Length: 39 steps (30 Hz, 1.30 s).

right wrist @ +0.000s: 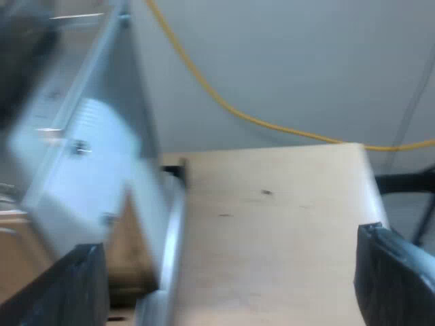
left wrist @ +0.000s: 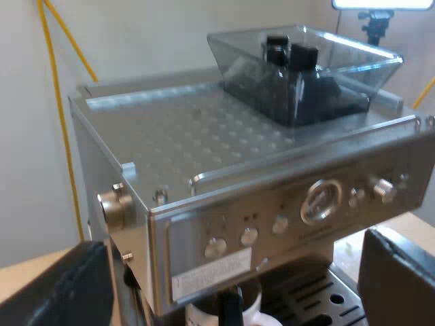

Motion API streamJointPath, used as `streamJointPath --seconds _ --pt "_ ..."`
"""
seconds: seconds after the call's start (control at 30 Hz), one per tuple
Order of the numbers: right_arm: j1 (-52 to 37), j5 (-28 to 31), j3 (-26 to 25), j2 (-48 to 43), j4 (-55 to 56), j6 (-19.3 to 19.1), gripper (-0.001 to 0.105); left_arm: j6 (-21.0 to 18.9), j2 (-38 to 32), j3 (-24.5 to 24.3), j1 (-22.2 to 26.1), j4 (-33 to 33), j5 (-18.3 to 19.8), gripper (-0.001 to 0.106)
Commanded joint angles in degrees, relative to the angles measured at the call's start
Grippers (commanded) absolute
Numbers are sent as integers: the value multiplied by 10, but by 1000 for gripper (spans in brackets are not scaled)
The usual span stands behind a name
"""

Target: Place mug into machine

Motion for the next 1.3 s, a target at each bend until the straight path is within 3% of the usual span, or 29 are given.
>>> streamJointPath --seconds 0.03,0.27,0.67,1.0,1.17,1.3 --pt "-46 -33 7 -34 15 -28 87 -1 -19 -4 -1 12 3 86" --pt "-126 -80 45 -126 23 -44 87 9 -72 -4 -1 55 3 86" --pt "-132 -79 107 -301 71 -54 87 42 -199 5 -1 159 3 86" --pt "-132 -56 166 -440 80 -54 87 42 -321 34 -1 181 3 86" --pt "-132 -53 181 -515 80 -54 87 42 -376 36 -1 254 3 86" --pt "-131 -45 172 -510 117 -53 87 42 -412 36 -1 298 3 86"
